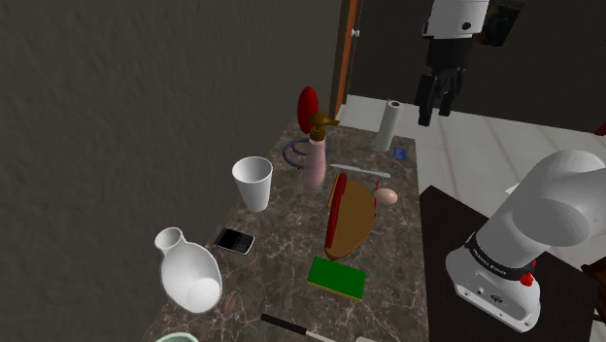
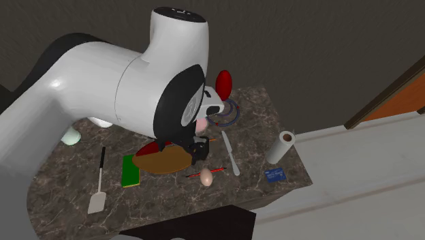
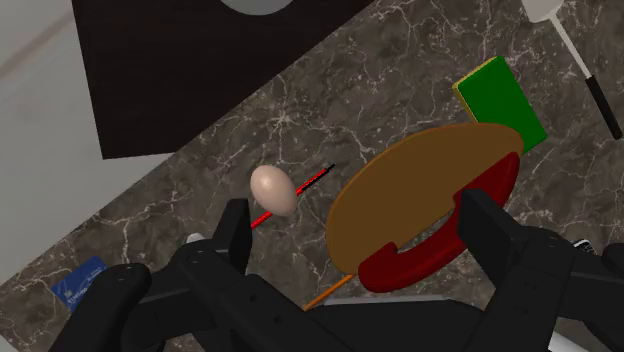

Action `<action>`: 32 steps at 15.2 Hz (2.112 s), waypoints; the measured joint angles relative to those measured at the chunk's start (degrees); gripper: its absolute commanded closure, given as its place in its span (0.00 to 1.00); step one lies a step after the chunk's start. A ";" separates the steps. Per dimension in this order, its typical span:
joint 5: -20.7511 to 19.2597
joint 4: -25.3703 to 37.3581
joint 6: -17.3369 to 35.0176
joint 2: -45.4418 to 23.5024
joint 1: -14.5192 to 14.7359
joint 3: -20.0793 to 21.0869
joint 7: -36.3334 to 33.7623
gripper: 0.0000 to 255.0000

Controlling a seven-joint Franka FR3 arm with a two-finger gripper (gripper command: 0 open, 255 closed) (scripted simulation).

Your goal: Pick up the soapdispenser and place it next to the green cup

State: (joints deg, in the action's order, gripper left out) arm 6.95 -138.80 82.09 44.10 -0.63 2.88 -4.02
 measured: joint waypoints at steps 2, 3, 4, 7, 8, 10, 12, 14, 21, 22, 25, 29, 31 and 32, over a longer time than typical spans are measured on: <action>0.15 0.41 0.71 -0.89 0.11 0.34 -0.18 0.00; 0.03 0.83 2.08 -2.40 0.12 0.50 0.00 0.00; 0.16 2.06 3.35 -4.45 0.25 0.99 -0.23 0.00; 0.24 3.95 7.69 -9.31 0.59 2.35 -0.67 0.00; 0.21 4.50 9.39 -11.15 0.67 2.81 -0.80 0.00; 0.04 6.77 12.17 -15.22 0.84 3.77 -1.26 0.00; -0.44 9.58 14.27 -19.15 0.87 4.49 -1.53 0.00; -1.02 11.67 16.63 -22.69 0.91 5.19 -1.85 0.00; -4.16 23.25 22.46 -37.05 1.43 7.75 -4.20 0.00; -4.74 25.24 22.74 -38.93 1.57 8.05 -4.59 0.00; -5.89 28.24 24.24 -42.70 1.96 8.64 -5.47 0.00; -6.15 26.73 26.89 -43.75 2.08 8.77 -5.70 0.00; -6.26 25.70 28.40 -44.24 2.08 8.78 -5.74 0.00; -6.25 25.15 28.95 -44.25 2.11 8.80 -5.78 0.00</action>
State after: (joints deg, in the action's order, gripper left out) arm 0.71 -113.66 111.04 -0.14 1.48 11.68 -9.80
